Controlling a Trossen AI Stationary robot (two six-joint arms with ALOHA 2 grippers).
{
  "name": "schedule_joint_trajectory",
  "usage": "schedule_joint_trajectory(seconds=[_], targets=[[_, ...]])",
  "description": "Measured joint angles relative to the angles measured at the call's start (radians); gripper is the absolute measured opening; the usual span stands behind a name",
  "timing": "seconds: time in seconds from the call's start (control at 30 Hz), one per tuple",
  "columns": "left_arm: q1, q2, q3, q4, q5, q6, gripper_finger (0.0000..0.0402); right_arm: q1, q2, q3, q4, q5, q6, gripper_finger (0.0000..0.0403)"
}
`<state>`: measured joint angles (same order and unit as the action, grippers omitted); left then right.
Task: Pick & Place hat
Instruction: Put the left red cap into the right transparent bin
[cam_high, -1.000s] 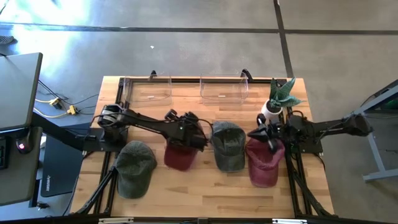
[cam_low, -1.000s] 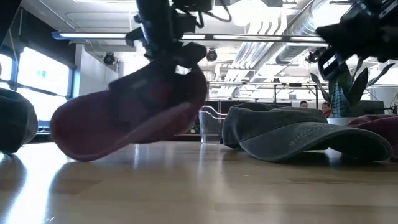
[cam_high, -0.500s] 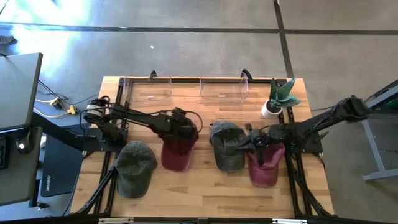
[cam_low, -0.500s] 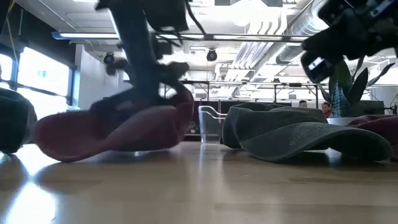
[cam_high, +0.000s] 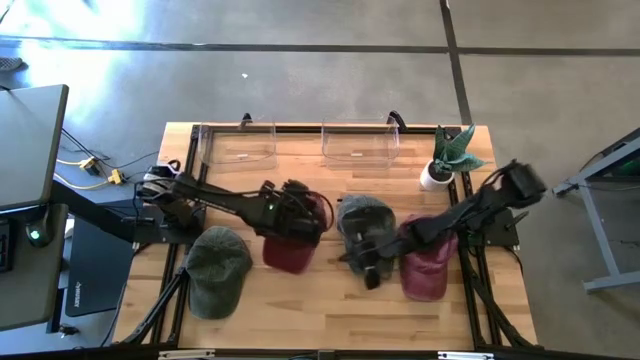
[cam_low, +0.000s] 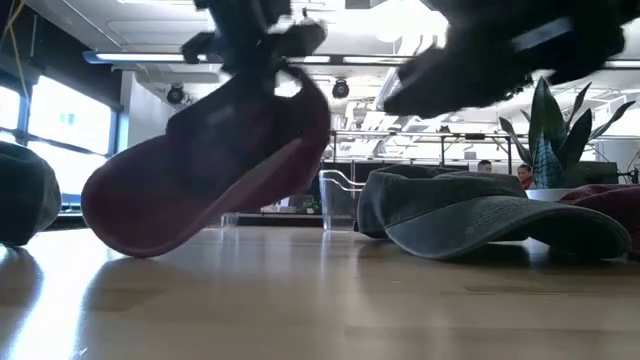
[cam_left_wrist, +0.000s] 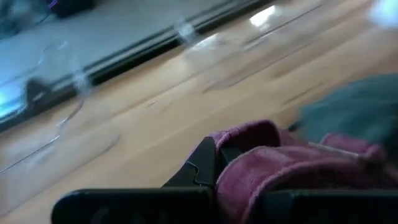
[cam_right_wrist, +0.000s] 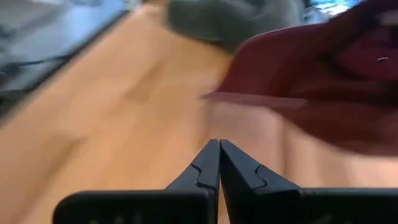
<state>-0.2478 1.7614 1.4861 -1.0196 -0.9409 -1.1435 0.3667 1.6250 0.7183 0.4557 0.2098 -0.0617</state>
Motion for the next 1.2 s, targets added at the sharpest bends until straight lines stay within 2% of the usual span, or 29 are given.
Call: schedule_joint_trajectory(seconds=[0.1, 0.17, 0.3, 0.43, 0.53, 0.63, 0.73, 1.0, 1.2], targets=[[-0.054, -0.001, 0.015, 0.053, -0.056, 0.093, 0.0000, 0.019, 0.061, 0.053, -0.034, 0.105, -0.059, 0.0005], [-0.093, 0.000, 0.024, 0.062, -0.092, 0.138, 0.0000, 0.032, 0.065, 0.075, -0.096, 0.130, -0.082, 0.0006], [-0.161, -0.001, 0.035, 0.068, -0.147, 0.198, 0.0000, 0.056, 0.015, 0.072, -0.221, 0.183, -0.096, 0.0002], [-0.210, -0.001, 0.035, 0.135, -0.239, 0.318, 0.0000, 0.073, -0.087, 0.023, -0.227, 0.222, -0.101, 0.0007], [-0.229, -0.001, 0.034, 0.272, -0.344, 0.484, 0.0000, 0.076, -0.174, -0.019, -0.240, 0.227, -0.114, 0.0009], [-0.238, 0.000, 0.034, 0.463, -0.447, 0.722, 0.0000, 0.075, -0.279, -0.067, -0.244, 0.249, -0.122, 0.0007], [-0.237, -0.001, 0.034, 0.611, -0.491, 0.895, 0.0000, 0.075, -0.387, -0.115, -0.262, 0.265, -0.097, 0.0005], [-0.289, 0.036, 0.003, 0.624, -0.466, 0.871, 0.0000, 0.075, -0.666, -0.251, -0.293, 0.274, -0.043, 0.0006], [-0.309, 0.076, 0.009, 0.634, -0.487, 0.813, 0.0000, 0.071, -0.775, -0.346, -0.220, 0.274, -0.040, 0.0003]])
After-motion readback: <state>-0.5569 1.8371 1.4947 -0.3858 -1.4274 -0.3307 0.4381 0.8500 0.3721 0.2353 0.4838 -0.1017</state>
